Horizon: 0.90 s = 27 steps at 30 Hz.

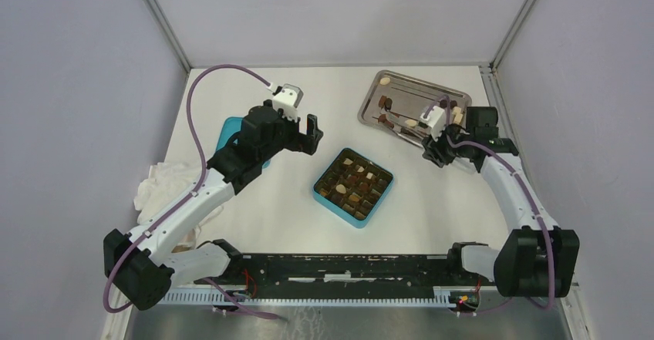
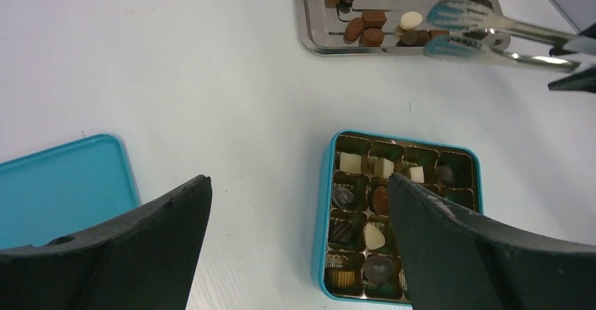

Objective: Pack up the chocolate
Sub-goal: Place the fake chocolate in the packing box, then pick up the fake chocolate from the plate.

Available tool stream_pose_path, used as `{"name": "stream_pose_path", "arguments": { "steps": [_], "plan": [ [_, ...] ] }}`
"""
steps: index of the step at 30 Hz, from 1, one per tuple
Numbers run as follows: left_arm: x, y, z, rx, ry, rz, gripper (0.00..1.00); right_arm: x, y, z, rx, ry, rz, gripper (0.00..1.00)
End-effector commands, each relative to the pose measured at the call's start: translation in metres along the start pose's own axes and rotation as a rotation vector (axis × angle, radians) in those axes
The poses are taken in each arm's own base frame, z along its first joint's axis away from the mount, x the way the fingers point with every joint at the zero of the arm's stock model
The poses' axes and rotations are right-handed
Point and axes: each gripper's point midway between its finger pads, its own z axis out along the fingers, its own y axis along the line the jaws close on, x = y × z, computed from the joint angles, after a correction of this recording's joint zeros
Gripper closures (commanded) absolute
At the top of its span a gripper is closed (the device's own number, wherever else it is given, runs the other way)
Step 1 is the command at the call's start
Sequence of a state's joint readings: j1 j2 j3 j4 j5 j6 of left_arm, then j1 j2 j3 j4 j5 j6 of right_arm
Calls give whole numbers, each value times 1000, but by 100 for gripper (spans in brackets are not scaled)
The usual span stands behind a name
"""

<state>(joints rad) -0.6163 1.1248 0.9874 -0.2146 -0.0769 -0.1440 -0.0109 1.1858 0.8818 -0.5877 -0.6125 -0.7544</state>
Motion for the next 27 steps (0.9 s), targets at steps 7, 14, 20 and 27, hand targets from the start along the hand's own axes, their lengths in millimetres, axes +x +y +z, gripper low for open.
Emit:
{"name": "stream_pose_path", "arguments": {
  "steps": [7, 14, 20, 27],
  "plan": [
    [-24, -8, -10, 47, -56, 25, 2, 37, -90, -19, 262, 271, 55, 54],
    [-23, -8, -10, 48, -53, 25, 2, 62, -122, -29, 278, 390, 50, 54],
    [-19, -8, -5, 51, -37, 26, 2, 68, -135, -19, 236, 420, 32, 54],
    [-18, -8, -5, 48, -36, 26, 2, 73, -142, -9, 179, 446, 8, 54]
  ]
}}
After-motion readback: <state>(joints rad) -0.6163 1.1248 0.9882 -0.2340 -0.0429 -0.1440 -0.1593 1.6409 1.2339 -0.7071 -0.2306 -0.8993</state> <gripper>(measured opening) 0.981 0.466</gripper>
